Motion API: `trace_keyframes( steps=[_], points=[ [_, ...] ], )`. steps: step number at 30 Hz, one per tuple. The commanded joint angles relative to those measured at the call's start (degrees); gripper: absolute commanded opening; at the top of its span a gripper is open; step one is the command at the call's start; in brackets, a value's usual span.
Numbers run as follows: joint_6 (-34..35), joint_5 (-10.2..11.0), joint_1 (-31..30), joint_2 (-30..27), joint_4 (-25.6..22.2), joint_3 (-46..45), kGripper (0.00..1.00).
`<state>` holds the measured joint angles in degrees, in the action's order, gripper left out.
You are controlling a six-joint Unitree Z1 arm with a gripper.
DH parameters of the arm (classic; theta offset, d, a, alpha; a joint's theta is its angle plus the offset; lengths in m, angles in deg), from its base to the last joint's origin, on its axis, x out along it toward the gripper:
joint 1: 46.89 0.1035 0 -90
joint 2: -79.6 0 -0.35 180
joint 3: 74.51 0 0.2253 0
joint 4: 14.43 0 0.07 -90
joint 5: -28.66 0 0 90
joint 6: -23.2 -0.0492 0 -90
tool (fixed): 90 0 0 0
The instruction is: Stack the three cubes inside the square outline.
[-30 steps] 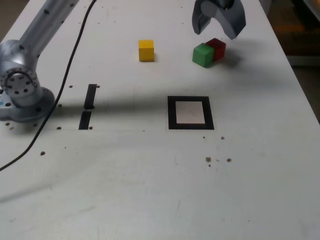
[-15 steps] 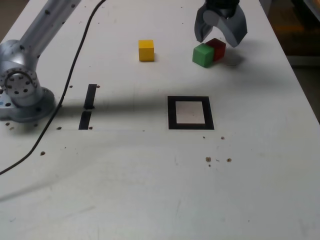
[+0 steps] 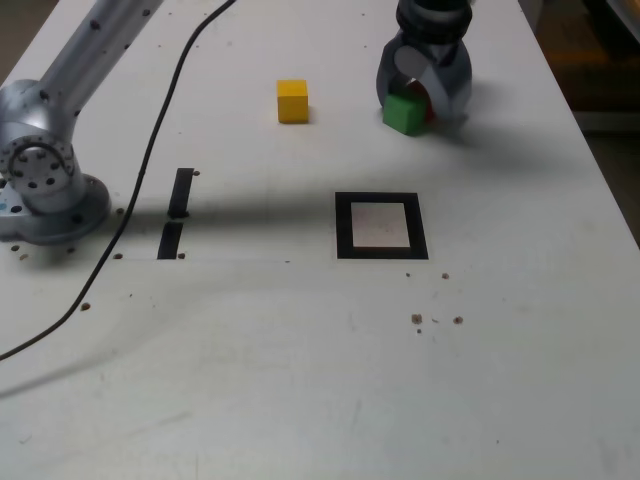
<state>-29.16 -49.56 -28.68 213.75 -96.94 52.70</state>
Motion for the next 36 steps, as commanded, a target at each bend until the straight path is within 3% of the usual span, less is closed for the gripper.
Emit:
trace_keyframes(
  steps=[1,7,17,22,26,30,33,36],
  points=[
    [0.75,0.00,-0.05,-0.23,0.24,0.08,0.64],
    [3.30,-0.29,-0.20,-0.20,0.39,0.93,0.43],
    [3.56,-0.47,-0.20,-0.87,0.13,1.44,0.32],
    [3.89,-0.34,-0.18,-2.79,-1.47,2.48,0.31],
    [4.35,-0.07,-0.01,-5.62,-6.09,6.34,0.31],
    [7.40,-0.15,-0.23,-10.08,-14.80,11.16,0.31],
    [14.09,-0.63,-2.44,-14.61,-20.84,10.36,0.31],
    [22.75,-1.42,-6.60,-17.62,-22.94,6.18,0.31]
  ],
)
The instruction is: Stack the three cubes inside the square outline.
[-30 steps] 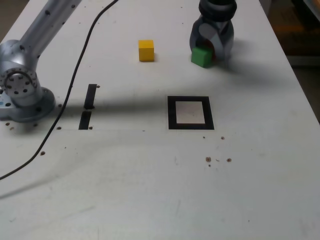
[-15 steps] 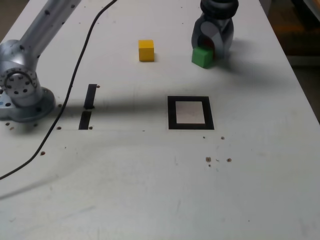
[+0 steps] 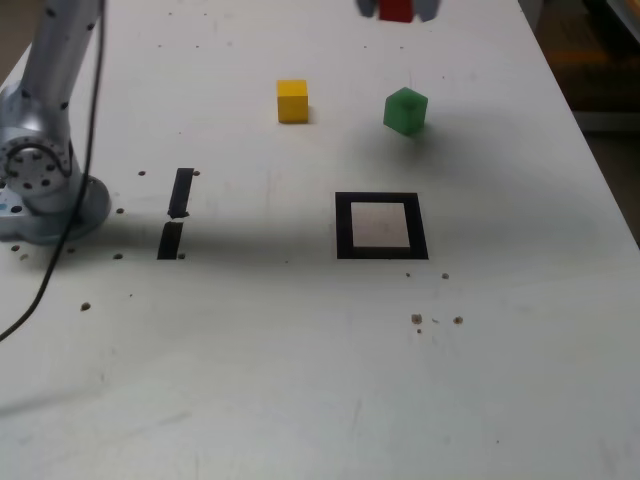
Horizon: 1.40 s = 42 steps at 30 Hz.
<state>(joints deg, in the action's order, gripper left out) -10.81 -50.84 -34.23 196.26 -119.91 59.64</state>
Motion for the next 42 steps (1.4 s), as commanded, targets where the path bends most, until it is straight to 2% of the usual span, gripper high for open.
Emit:
trace_keyframes(
  steps=[1,4,8,14,20,29,42],
  points=[
    [7.72,-0.50,-2.69,-0.78,-0.10,-2.49,0.31],
    [18.28,-2.03,-7.73,-1.65,0.63,-7.76,0.31],
    [30.55,-4.98,-13.30,-1.39,4.21,-13.91,0.31],
    [40.64,-8.80,-17.28,-1.22,10.52,-20.85,0.31],
    [44.84,-9.28,-18.40,-1.63,15.60,-26.39,0.31],
    [46.91,-9.44,-18.71,-1.00,22.82,-33.12,0.31],
    [46.71,-10.01,-21.20,0.96,26.45,-34.59,0.31]
  ],
)
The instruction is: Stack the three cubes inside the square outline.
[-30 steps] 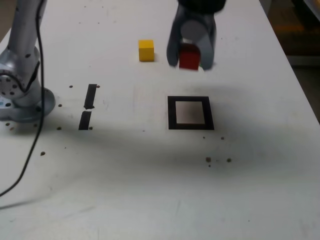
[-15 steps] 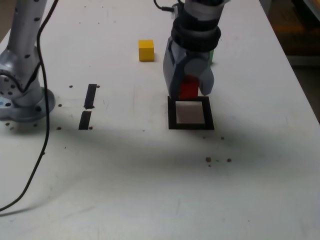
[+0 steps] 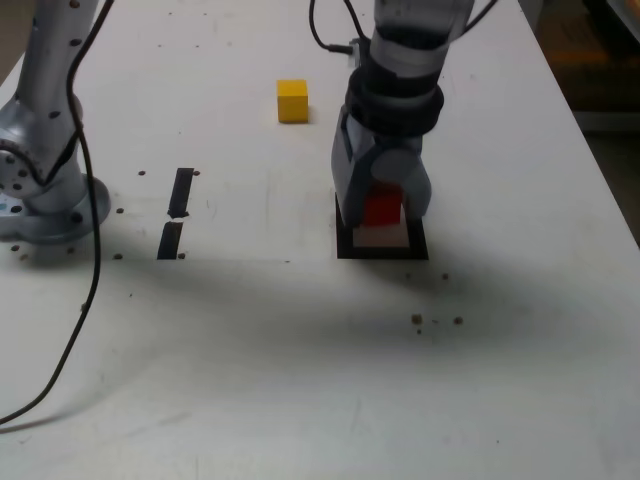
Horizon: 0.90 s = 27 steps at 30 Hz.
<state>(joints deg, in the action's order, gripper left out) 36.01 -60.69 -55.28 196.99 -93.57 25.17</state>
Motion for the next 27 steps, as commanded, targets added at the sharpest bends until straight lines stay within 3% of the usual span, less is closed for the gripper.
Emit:
trace_keyframes(
  steps=[1,13,15,21,23,27],
  points=[
    [-0.14,-0.27,-0.29,0.52,0.31,-0.23,0.31],
    [-0.24,-0.46,-0.41,1.79,3.64,-2.69,0.34],
    [-0.24,-0.57,-0.39,1.80,3.71,-2.77,0.42],
    [-0.38,-0.57,-0.32,1.43,3.42,-2.70,0.91],
    [-0.42,-0.25,-0.32,0.93,3.20,-2.56,0.98],
    [-0.41,0.79,-0.32,-1.18,2.43,-2.14,1.00]
  ],
)
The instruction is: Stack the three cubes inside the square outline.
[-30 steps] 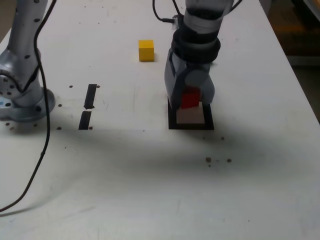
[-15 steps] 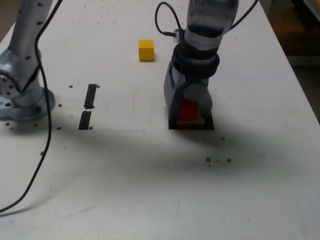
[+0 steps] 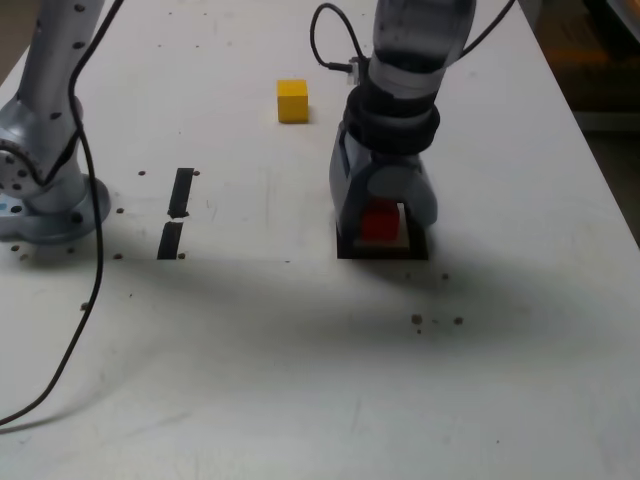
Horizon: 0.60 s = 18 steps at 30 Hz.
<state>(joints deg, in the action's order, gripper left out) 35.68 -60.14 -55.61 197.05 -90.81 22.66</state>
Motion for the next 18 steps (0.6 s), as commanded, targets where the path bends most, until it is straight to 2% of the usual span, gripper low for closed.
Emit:
trace_keyframes(
  steps=[1,6,11,14,18],
  points=[
    [-0.08,0.71,0.06,-2.32,-0.96,0.66,1.00],
    [-0.10,3.27,1.96,-8.49,-7.64,1.40,1.00],
    [-0.86,7.60,9.79,-15.73,-15.51,0.63,1.00],
    [-3.54,9.04,17.14,-18.22,-17.59,-0.57,1.00],
    [-12.69,8.96,26.40,-18.57,-16.79,-1.32,1.00]
  ],
)
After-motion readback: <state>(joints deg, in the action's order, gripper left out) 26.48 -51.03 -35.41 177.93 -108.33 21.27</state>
